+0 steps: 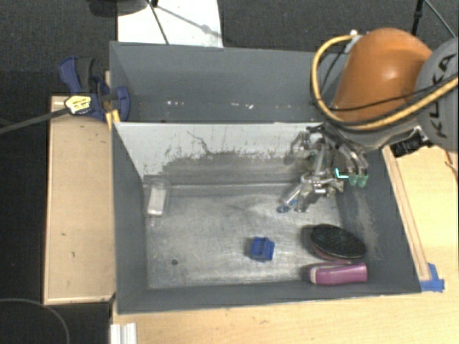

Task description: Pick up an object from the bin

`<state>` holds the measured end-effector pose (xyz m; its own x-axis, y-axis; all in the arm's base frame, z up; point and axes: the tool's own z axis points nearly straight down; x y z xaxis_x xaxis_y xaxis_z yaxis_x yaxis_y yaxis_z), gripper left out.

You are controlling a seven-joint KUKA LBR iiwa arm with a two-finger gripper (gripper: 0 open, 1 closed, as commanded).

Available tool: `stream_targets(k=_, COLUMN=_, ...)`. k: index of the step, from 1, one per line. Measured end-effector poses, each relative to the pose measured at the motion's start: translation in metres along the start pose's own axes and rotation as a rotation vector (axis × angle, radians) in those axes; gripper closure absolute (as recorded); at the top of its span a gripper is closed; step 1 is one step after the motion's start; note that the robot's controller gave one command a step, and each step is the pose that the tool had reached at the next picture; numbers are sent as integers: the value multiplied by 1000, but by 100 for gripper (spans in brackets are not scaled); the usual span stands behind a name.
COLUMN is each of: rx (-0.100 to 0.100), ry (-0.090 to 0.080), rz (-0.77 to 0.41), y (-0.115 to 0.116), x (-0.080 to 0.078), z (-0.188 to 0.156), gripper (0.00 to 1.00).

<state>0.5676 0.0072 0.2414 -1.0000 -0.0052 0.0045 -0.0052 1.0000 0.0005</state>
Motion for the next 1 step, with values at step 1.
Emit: stream_targets(k=1, rx=1, ry=-10, rz=-27, y=-8, x=36, z=168, gripper=0)
